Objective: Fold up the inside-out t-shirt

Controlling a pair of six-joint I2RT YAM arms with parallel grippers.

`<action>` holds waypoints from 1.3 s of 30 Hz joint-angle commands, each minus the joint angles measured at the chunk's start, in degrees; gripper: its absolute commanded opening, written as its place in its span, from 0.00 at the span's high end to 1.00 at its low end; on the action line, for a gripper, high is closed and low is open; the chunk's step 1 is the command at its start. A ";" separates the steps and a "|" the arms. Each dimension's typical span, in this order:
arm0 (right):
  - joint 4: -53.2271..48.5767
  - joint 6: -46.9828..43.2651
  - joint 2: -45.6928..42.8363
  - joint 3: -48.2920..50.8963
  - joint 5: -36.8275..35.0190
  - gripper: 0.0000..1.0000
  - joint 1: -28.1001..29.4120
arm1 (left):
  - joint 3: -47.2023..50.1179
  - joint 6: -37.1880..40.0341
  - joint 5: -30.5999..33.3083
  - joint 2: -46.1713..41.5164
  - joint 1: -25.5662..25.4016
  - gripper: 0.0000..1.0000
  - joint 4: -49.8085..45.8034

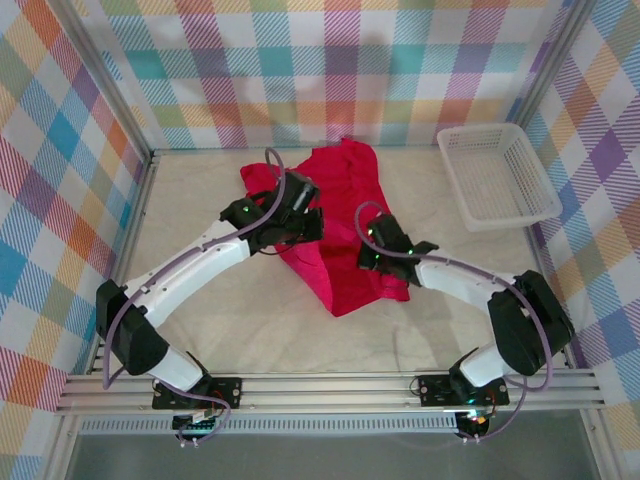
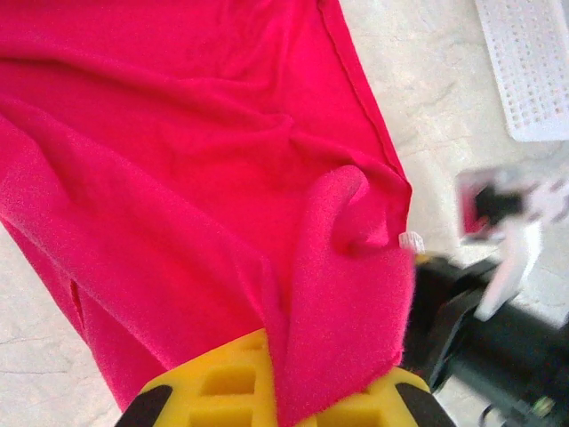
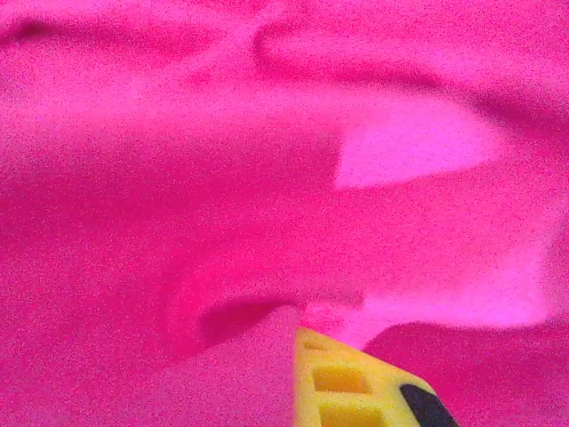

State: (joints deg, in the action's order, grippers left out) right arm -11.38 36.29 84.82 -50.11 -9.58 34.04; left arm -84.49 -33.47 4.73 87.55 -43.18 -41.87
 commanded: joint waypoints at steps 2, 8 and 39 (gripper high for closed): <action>-8.75 -8.77 -2.38 -7.61 0.62 1.00 -10.40 | 3.25 -2.52 -3.34 -0.10 0.46 1.00 3.42; -11.83 -13.87 10.46 -15.92 14.13 0.92 -20.25 | 5.59 -7.97 -10.80 7.37 -0.85 1.00 12.38; 28.21 19.91 23.84 -5.97 23.81 0.56 -2.08 | -15.49 -17.08 -10.80 14.53 -2.69 1.00 0.92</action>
State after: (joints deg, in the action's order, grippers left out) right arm 8.38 51.51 105.25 -52.69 15.94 31.29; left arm -96.64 -46.54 -5.08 103.79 -44.29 -40.60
